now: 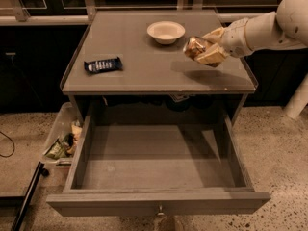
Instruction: Pick orange can from top drawer and place on counter
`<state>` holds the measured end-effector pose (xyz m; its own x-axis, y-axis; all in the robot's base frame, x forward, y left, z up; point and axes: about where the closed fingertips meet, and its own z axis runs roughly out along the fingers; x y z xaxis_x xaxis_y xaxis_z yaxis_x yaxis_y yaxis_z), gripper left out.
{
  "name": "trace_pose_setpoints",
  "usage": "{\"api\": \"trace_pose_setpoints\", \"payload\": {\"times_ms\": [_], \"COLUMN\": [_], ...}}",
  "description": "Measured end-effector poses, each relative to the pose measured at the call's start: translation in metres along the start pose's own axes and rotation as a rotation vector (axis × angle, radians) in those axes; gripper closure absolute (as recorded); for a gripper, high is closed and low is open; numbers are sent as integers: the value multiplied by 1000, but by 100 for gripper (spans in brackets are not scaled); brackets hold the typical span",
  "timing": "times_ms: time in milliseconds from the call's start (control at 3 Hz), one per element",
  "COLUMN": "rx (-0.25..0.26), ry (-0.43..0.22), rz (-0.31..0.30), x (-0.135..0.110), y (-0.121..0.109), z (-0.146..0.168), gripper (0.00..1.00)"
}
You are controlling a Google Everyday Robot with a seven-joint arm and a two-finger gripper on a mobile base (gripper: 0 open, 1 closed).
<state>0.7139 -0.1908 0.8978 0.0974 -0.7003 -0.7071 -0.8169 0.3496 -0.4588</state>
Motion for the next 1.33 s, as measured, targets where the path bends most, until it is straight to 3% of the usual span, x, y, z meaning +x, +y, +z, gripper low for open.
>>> {"api": "trace_pose_setpoints", "payload": {"times_ms": [667,1333], "rx": [-41,-41], "ry": [-21,-22], "rz": [47,47], "x": [13,13], "y": [-2,-2], "z": [36,36], "gripper": [100,57]}}
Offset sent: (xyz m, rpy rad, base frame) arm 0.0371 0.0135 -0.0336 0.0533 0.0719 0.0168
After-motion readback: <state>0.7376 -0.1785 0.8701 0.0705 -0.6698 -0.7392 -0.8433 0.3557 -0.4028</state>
